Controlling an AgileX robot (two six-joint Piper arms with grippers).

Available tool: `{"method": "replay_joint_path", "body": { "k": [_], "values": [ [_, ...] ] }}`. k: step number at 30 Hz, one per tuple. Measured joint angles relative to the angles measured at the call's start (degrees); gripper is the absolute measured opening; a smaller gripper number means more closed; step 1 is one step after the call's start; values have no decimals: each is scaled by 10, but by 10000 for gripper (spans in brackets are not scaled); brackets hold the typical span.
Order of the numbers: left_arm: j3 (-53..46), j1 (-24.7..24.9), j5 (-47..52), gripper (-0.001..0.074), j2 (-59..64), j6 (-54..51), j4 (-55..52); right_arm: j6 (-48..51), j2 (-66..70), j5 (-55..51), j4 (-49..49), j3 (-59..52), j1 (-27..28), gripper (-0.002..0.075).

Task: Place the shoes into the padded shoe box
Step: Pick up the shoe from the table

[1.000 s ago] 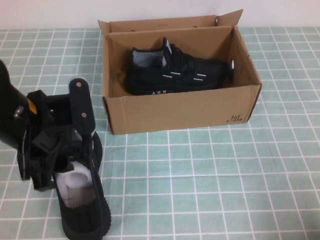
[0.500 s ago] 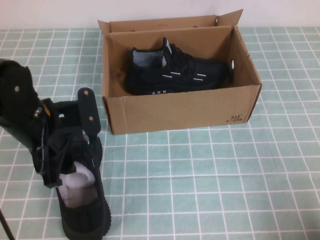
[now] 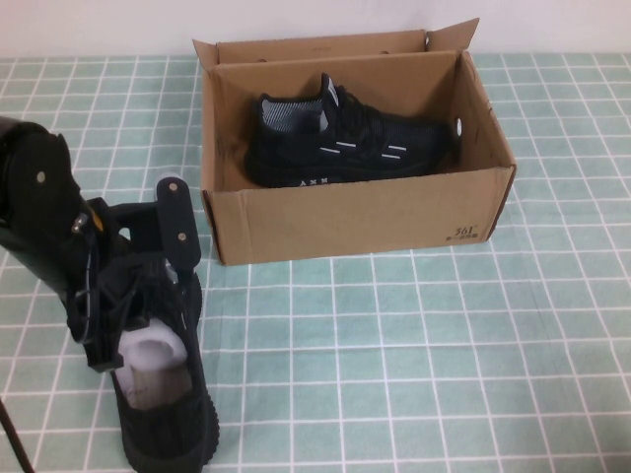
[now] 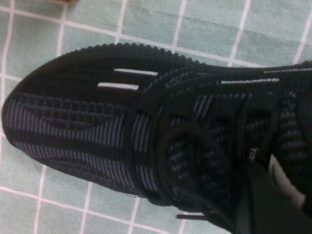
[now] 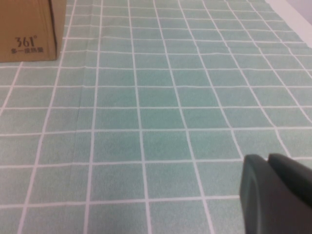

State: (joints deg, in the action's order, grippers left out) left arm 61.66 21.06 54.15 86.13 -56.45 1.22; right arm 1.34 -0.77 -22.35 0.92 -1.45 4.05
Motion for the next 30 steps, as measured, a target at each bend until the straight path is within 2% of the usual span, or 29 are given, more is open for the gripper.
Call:
{"method": "replay_joint_path", "body": {
  "k": [2, 5, 12, 18, 24, 30],
  "values": [
    [0, 0, 4, 41, 0, 0, 0, 0, 0, 0, 0, 0, 0, -8],
    [0, 0, 5, 11, 0, 8, -2, 0, 0, 0, 0, 0, 0, -8],
    [0, 0, 17, 2, -10, 64, -3, 0, 0, 0, 0, 0, 0, -8],
    [0, 0, 34, 1, -56, 156, -2, 0, 0, 0, 0, 0, 0, -8],
    [22, 14, 75, 1, -89, 323, -1, 0, 0, 0, 0, 0, 0, -8],
    [95, 45, 132, 1, -90, 549, 0, 0, 0, 0, 0, 0, 0, -8]
  ]
}}
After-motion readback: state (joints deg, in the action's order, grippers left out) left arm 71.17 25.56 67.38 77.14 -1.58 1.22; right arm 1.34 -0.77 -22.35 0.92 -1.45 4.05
